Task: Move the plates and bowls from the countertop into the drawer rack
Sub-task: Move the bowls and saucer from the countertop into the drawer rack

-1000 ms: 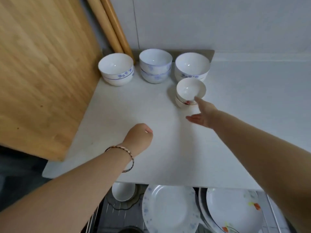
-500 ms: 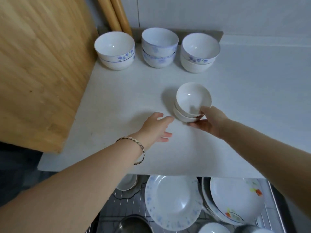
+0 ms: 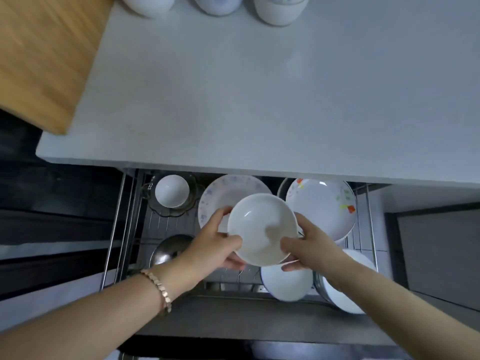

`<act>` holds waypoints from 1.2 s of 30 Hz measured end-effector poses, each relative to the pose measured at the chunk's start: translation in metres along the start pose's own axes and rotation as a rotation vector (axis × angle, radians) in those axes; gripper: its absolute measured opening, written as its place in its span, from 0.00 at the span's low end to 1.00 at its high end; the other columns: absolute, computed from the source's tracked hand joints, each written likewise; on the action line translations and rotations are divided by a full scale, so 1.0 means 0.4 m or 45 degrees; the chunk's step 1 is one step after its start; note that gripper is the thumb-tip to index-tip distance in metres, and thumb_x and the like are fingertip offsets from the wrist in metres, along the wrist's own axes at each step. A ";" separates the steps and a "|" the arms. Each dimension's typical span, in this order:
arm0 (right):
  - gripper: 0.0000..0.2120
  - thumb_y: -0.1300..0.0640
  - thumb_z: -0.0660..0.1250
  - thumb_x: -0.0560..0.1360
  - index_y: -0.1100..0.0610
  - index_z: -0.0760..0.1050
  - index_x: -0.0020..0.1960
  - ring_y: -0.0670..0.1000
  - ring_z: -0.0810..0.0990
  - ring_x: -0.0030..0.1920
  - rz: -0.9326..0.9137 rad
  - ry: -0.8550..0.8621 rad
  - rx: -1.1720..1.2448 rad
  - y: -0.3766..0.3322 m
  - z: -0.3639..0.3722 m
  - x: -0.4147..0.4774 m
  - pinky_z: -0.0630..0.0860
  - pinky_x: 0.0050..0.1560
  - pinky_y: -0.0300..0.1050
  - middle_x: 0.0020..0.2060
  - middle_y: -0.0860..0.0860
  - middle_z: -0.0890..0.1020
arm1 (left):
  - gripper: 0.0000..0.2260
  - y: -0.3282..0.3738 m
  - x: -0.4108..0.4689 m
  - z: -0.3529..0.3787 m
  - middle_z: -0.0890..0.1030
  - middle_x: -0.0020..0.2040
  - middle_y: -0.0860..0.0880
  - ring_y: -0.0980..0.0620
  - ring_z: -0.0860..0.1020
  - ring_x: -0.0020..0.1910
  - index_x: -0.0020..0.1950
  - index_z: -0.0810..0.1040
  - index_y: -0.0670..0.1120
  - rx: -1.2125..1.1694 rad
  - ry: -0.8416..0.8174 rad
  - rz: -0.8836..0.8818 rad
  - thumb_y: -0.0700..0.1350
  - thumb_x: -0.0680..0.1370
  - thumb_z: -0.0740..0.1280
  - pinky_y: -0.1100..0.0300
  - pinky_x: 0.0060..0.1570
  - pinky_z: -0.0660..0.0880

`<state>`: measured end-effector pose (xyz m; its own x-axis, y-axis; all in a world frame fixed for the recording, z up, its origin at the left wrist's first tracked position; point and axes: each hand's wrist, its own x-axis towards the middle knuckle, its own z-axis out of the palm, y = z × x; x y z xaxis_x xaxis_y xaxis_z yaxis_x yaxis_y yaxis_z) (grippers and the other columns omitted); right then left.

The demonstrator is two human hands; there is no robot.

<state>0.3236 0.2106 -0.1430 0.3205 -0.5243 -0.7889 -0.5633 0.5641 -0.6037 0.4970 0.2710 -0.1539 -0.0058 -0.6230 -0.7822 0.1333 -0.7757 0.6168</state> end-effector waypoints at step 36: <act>0.17 0.64 0.58 0.77 0.57 0.70 0.66 0.56 0.77 0.62 0.293 -0.156 -1.497 0.367 0.230 0.385 0.75 0.57 0.47 0.61 0.55 0.78 | 0.26 -0.527 0.369 -0.006 0.74 0.65 0.44 0.43 0.73 0.63 0.71 0.66 0.47 0.423 0.170 -0.529 0.32 0.74 0.56 0.54 0.59 0.74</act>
<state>0.3602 0.2715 -0.3638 0.1558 -0.3879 -0.9085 -0.9460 -0.3234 -0.0242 0.4704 0.3426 -0.3996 0.1370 -0.2560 -0.9569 -0.1734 -0.9573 0.2313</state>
